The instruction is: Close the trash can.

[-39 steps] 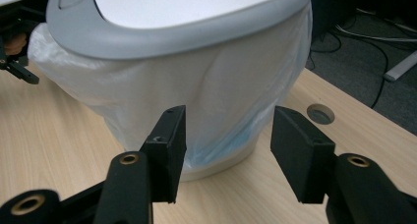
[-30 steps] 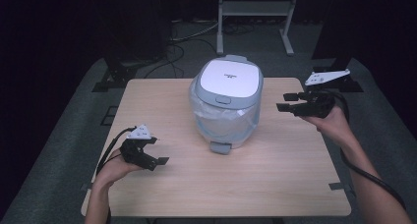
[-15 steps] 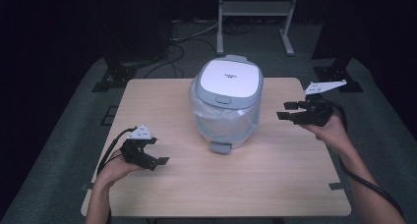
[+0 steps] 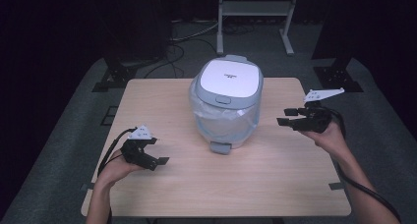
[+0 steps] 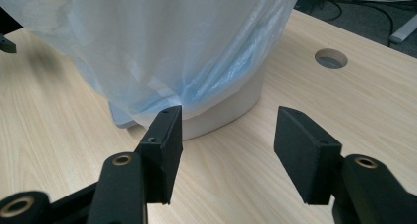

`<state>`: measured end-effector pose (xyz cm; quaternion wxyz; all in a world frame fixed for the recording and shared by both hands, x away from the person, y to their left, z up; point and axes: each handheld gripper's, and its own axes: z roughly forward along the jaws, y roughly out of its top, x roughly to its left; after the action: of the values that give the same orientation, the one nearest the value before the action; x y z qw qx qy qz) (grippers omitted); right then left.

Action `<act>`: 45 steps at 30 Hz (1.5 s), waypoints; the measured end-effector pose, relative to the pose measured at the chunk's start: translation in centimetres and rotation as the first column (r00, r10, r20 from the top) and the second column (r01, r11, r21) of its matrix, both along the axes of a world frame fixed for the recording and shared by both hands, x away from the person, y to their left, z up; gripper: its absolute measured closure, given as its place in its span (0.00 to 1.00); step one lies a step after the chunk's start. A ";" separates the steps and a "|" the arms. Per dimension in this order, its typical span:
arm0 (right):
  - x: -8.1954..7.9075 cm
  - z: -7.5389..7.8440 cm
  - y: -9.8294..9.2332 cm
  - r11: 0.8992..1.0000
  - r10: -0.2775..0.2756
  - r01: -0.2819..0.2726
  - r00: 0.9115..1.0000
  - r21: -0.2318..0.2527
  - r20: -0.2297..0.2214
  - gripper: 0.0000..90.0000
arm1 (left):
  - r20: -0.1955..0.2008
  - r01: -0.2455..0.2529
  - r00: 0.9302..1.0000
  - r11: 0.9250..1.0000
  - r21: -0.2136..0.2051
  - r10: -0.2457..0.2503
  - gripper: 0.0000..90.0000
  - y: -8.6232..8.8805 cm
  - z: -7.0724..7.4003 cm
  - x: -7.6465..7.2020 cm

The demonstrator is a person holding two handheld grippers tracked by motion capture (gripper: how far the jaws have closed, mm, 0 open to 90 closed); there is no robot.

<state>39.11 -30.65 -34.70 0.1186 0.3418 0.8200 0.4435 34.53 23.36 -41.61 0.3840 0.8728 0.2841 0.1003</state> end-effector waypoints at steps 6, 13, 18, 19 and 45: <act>-0.2 -0.6 -0.1 1.000 -0.005 0.005 1.000 0.000 -0.006 0.48 | -0.001 0.002 1.000 1.000 0.005 -0.002 0.07 0.1 -0.1 0.0; -0.6 -1.6 -0.2 1.000 -0.011 0.011 1.000 0.008 -0.015 0.48 | -0.006 -0.003 1.000 1.000 0.002 0.003 0.07 0.1 -0.4 0.1; -0.8 -2.3 -0.3 1.000 -0.016 0.016 1.000 0.010 -0.022 0.48 | -0.007 -0.002 1.000 1.000 0.008 0.002 0.07 0.2 -0.5 0.1; -0.9 -2.5 -0.3 1.000 -0.018 0.018 1.000 0.010 -0.026 0.48 | -0.007 -0.002 1.000 1.000 0.008 0.002 0.07 0.2 -0.5 0.1; -3.1 -5.3 -0.7 0.999 -0.033 0.034 0.998 0.026 -0.056 0.48 | -0.006 0.007 1.000 1.000 0.002 -0.007 0.07 0.0 -0.6 0.2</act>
<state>36.05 -31.31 -39.99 0.0987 0.3691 0.8111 0.4428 34.69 23.38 -42.25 0.3829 0.8744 0.2820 0.0966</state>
